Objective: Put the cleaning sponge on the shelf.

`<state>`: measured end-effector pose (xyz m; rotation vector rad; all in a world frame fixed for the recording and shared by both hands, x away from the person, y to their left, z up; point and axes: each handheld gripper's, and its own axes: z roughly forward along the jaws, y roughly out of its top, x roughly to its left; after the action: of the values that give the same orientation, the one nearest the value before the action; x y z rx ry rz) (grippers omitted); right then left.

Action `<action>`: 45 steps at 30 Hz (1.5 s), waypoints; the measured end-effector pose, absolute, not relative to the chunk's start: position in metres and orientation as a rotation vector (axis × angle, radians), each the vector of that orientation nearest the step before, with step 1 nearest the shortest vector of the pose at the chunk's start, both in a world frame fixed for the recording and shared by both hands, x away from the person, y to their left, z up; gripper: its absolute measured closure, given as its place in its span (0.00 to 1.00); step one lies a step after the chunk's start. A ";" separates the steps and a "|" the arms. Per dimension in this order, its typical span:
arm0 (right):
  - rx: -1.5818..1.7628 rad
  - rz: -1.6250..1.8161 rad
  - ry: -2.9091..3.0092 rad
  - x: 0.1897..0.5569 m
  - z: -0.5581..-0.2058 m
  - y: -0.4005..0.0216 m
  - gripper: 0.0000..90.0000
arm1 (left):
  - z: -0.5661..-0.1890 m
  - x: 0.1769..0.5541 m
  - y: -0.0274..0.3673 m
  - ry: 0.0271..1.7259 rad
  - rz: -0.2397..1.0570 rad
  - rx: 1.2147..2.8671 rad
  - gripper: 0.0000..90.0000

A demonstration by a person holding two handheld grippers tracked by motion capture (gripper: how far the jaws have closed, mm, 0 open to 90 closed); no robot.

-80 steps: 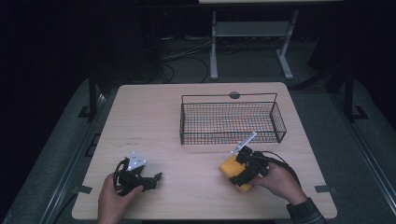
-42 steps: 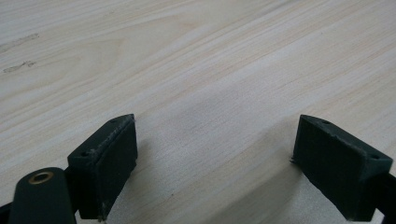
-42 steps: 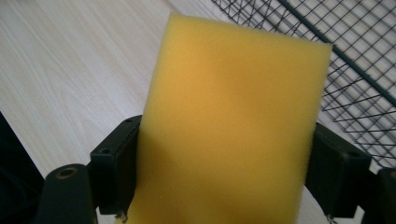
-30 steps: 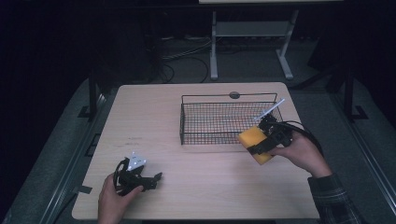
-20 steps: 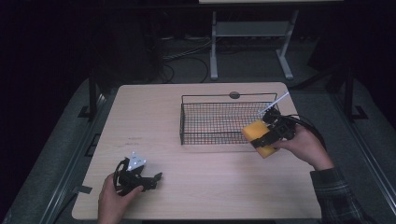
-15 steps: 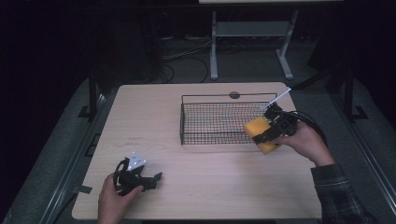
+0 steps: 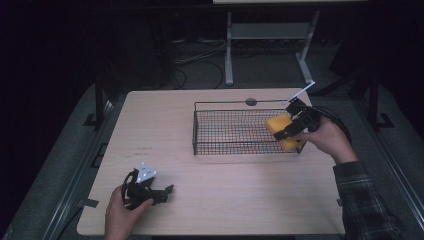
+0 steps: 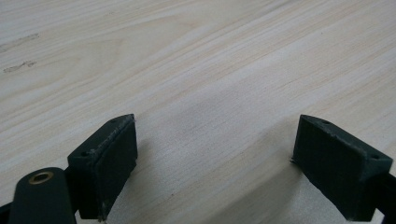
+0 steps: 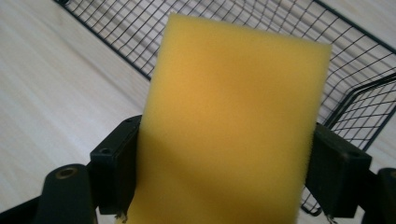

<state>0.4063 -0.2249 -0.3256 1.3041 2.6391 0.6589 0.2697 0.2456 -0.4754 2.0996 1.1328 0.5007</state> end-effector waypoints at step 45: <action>1.501 0.606 2.537 0.486 -0.383 -0.231 0.23 | -0.475 0.270 0.246 1.132 0.501 2.099 0.14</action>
<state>0.4858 -0.2315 -0.3833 1.5008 2.5367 0.6059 0.2697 0.2456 -0.4754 2.0992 1.1322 0.5008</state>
